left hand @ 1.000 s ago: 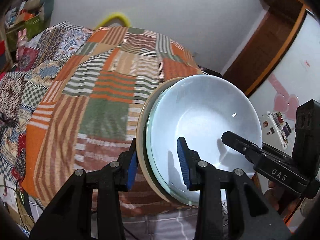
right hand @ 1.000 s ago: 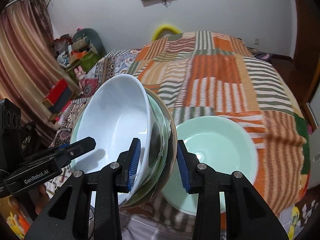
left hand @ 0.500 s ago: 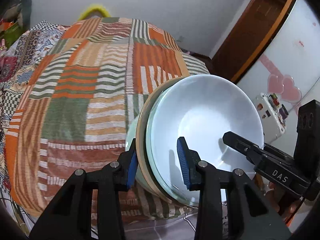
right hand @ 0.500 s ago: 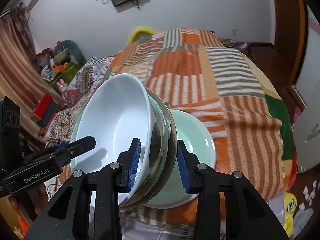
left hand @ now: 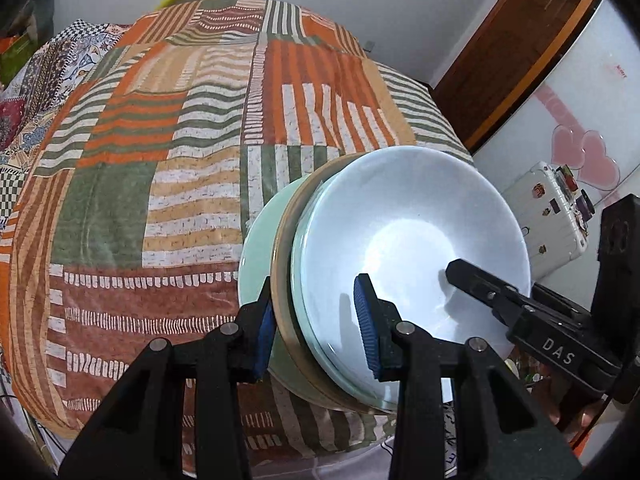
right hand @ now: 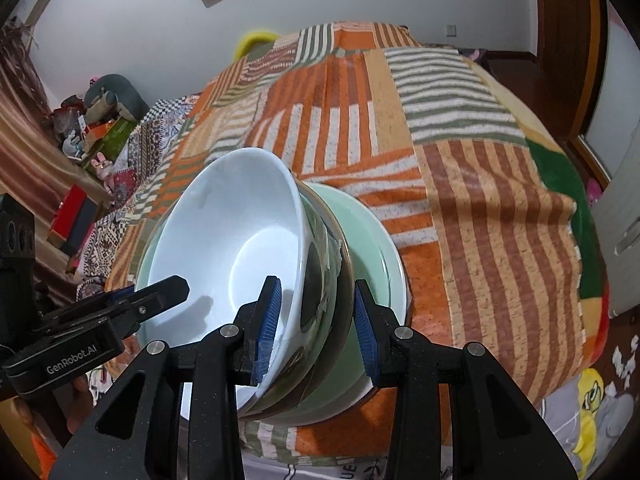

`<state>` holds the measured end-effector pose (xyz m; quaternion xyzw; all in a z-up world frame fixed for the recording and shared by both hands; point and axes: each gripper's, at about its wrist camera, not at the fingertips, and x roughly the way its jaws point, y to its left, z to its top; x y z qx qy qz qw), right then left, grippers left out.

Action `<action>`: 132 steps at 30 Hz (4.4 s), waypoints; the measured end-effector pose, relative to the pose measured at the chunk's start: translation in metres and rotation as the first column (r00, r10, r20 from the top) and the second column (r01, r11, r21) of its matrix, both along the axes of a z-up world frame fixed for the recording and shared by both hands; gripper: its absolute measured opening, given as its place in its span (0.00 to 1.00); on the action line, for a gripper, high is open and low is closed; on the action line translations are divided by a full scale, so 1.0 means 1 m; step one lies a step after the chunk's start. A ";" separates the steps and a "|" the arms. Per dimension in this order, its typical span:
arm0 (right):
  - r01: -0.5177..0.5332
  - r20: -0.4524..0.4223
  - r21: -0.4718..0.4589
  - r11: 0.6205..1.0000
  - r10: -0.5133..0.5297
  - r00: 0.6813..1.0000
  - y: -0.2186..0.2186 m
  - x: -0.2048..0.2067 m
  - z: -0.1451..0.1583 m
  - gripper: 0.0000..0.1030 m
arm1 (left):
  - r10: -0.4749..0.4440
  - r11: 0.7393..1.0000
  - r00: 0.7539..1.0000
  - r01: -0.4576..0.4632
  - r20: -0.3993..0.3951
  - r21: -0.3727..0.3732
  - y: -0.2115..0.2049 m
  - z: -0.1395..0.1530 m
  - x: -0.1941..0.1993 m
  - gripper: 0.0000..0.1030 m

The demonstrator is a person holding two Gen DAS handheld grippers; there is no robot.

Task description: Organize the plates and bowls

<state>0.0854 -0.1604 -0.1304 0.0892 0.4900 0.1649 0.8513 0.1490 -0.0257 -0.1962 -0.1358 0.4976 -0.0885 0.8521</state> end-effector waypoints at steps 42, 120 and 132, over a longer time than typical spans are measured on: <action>-0.032 0.611 0.028 0.999 0.008 0.792 -0.012 -0.123 0.190 0.80 | 0.028 0.983 0.734 -0.142 0.678 0.114 0.007 0.214 -0.168 0.86; -0.040 0.677 0.024 0.999 0.013 0.736 -0.003 -0.147 0.197 0.99 | 0.001 0.980 0.692 -0.146 0.722 0.138 0.001 0.213 -0.189 1.00; -0.043 0.672 0.026 0.999 0.015 0.740 -0.002 -0.146 0.197 0.99 | -0.002 0.983 0.698 -0.131 0.716 0.130 0.002 0.214 -0.188 1.00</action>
